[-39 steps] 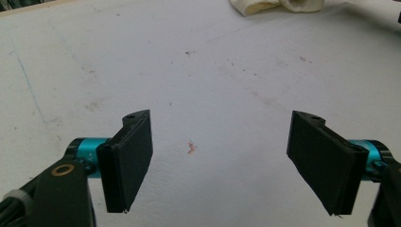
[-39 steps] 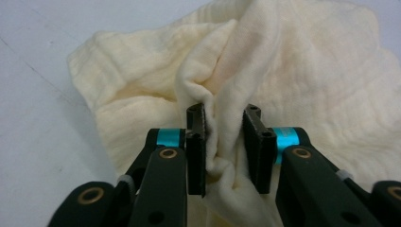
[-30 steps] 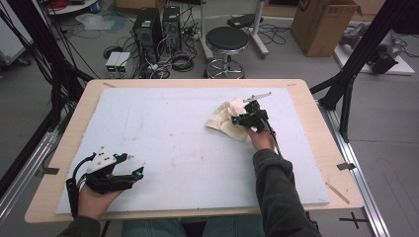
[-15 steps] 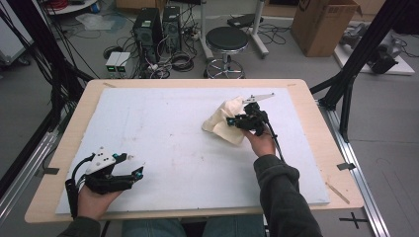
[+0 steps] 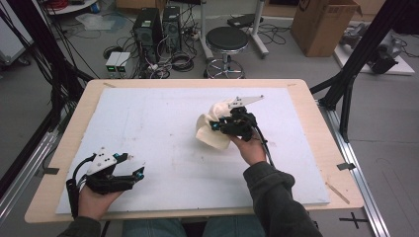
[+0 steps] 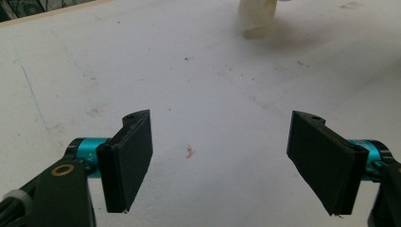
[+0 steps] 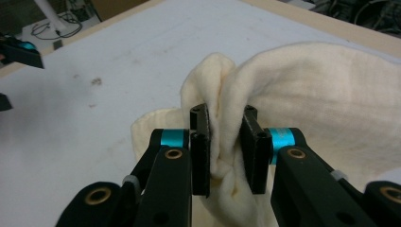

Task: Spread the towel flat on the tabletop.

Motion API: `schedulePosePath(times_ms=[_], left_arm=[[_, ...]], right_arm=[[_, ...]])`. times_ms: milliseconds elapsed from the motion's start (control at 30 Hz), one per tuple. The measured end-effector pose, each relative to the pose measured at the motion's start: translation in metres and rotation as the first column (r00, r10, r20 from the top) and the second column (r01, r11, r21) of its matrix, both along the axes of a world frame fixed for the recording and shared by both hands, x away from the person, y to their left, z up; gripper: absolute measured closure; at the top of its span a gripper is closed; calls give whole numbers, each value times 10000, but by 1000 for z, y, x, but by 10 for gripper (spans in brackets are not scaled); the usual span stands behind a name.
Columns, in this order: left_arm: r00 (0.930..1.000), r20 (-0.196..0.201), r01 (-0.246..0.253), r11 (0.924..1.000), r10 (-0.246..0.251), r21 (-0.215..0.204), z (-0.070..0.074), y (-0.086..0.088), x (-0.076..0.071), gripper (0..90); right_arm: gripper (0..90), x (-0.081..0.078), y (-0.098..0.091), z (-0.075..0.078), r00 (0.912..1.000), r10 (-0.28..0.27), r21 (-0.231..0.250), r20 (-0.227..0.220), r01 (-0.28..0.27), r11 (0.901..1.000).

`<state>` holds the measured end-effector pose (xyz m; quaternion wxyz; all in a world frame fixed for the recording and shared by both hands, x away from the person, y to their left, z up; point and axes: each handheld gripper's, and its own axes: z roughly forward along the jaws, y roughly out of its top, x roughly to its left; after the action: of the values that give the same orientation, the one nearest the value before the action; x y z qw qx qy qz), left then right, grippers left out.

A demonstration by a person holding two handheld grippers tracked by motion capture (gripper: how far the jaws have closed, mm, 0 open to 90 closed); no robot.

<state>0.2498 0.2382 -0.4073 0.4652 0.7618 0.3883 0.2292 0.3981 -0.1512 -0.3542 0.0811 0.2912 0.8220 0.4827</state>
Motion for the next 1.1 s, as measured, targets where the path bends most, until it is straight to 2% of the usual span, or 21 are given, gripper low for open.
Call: schedulePosePath(times_ms=[100, 267, 400, 467, 533, 567, 600, 667, 733, 767, 867, 933, 967, 1100], left_arm=[[10000, 17, 5, 10000, -5, -7, 0, 0, 0, 237], [10000, 55, 52, 10000, -52, -56, 1, 0, 0, 237], [9999, 94, 49, 10000, -48, -80, 1, 0, 0, 237], [9999, 103, 47, 9999, -46, -119, 1, 0, -1, 237], [9999, 97, 54, 9999, -53, -130, 2, -1, -1, 237], [9999, 121, 81, 9999, -79, -128, 2, -1, -1, 237], [9999, 123, 93, 9999, -92, -120, 2, -1, -1, 237], [9999, 119, 117, 9999, -116, -106, 2, -1, 0, 238], [9999, 110, 129, 9998, -128, -132, 1, -3, 0, 242], [9999, 95, 129, 9999, -128, -93, 1, -3, 1, 242], [9998, 82, 187, 9998, -186, -105, 1, -5, 2, 241], [9997, 81, 220, 9997, -219, -89, 1, -7, 3, 241], [9997, 45, 251, 9997, -251, -80, 1, -8, 4, 242], [9996, 5, 297, 9995, -297, -138, 0, -11, 6, 244]], right_arm=[[768, -4, 9, 4, 9996, 221, 52, 145, -222, 9997], [768, -16, 35, 14, 9960, 815, 287, 357, -825, 9962], [766, -20, 47, 15, 9941, 1024, 378, 370, -1038, 9939], [764, -20, 52, 12, 9937, 1069, 196, 346, -1076, 9940], [760, -18, 56, 5, 9943, 1061, -45, 117, -1060, 9944], [756, -15, 58, -6, 9956, 917, -374, -195, -924, 9950], [756, -15, 58, -6, 9956, 917, -374, -195, -924, 9950], [751, -11, 58, -15, 9963, 837, -570, -182, -846, 9948], [744, -6, 55, -27, 9958, 637, -697, -659, -683, 9952], [743, -1, 53, -39, 9961, 361, -950, -807, -438, 9945], [740, 3, 49, -49, 9959, 144, -1032, -894, -237, 9944], [732, 8, 47, -58, 9960, -120, -1376, -888, -3, 9905], [726, 13, 42, -68, 9939, -464, -1517, -1001, 308, 9880], [697, 19, 37, -74, 9911, -786, -1549, -1077, 613, 9860]])
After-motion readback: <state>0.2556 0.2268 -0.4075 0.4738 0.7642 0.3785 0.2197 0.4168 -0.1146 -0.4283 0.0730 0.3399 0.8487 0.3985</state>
